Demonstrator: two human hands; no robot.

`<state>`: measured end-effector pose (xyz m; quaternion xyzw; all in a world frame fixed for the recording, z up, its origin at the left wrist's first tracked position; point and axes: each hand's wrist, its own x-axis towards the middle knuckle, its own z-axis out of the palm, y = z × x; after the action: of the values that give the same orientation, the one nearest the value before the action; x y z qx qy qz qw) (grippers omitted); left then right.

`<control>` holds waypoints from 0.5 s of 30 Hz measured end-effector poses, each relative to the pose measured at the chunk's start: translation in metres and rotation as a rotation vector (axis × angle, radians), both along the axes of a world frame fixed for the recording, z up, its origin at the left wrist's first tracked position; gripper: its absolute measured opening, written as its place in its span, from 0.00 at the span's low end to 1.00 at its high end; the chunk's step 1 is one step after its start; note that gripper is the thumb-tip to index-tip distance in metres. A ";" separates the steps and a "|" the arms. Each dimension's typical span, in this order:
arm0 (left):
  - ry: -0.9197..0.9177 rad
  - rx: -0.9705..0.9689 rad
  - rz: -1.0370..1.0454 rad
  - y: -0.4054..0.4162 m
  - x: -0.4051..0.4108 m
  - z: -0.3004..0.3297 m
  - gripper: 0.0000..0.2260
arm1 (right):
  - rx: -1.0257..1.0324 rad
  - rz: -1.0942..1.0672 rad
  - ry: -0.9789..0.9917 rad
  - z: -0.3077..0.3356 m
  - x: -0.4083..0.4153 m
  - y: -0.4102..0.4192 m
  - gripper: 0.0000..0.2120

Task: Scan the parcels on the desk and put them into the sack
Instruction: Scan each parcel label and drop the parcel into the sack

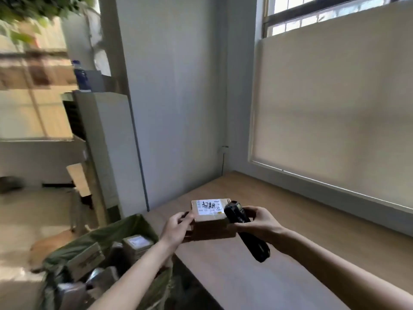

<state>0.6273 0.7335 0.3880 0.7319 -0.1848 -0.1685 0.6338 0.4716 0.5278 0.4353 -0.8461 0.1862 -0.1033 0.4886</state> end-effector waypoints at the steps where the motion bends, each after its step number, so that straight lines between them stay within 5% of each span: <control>1: 0.003 0.017 0.062 0.023 0.015 -0.006 0.15 | 0.008 0.052 0.003 -0.006 0.026 0.014 0.23; 5: 0.096 0.052 0.192 0.101 0.066 -0.030 0.19 | 0.009 0.214 0.011 -0.032 0.120 0.070 0.21; 8: 0.136 0.081 0.289 0.149 0.111 -0.061 0.36 | 0.027 0.329 0.062 -0.056 0.184 0.106 0.23; 12: 0.177 0.059 0.372 0.188 0.152 -0.082 0.21 | 0.032 0.466 0.128 -0.094 0.265 0.143 0.34; 15: 0.226 0.120 0.456 0.211 0.199 -0.126 0.41 | 0.040 0.516 0.201 -0.131 0.322 0.162 0.32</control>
<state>0.8265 0.9448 0.2616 0.7674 0.0674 -0.1128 0.6275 0.7938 0.6902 0.3041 -0.8617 0.0141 0.1128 0.4945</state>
